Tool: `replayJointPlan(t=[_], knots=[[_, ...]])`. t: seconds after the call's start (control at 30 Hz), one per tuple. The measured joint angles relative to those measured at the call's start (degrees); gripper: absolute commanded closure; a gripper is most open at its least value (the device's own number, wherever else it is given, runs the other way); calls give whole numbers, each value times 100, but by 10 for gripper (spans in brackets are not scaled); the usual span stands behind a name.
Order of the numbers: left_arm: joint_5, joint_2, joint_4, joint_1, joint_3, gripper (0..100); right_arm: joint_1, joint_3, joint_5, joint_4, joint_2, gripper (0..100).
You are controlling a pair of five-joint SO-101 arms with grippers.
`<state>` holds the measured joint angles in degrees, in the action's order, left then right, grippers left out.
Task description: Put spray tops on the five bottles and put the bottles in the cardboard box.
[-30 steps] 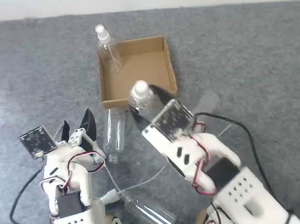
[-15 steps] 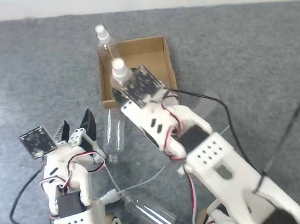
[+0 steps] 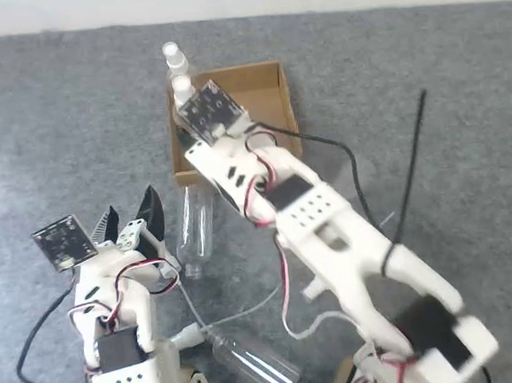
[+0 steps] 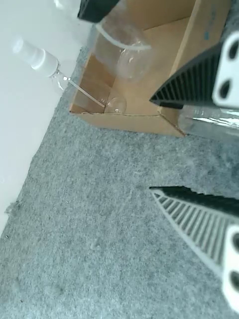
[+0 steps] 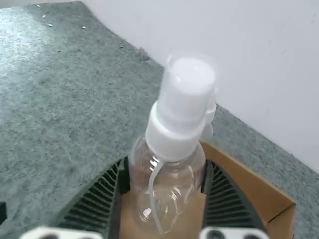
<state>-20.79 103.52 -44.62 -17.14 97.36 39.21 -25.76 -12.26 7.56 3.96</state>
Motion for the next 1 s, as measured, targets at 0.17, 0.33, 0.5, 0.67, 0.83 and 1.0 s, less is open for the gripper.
replayJointPlan(t=[0.17, 0.33, 0.5, 0.67, 0.83, 1.0], knots=[[0, 0, 0, 0, 0, 757, -62, 703, 9, -9, -941, 905], [0, 0, 0, 0, 0, 757, -62, 1301, 9, -9, -1697, 905], [0, 0, 0, 0, 0, 757, -62, 1873, 9, -9, -2338, 905], [0, 0, 0, 0, 0, 757, -62, 2215, 9, -9, -2760, 905], [0, 0, 0, 0, 0, 757, -62, 2374, 9, -299, -3112, 905], [0, 0, -9, 0, 0, 757, -123, 2409, 246, -800, -3455, 905]])
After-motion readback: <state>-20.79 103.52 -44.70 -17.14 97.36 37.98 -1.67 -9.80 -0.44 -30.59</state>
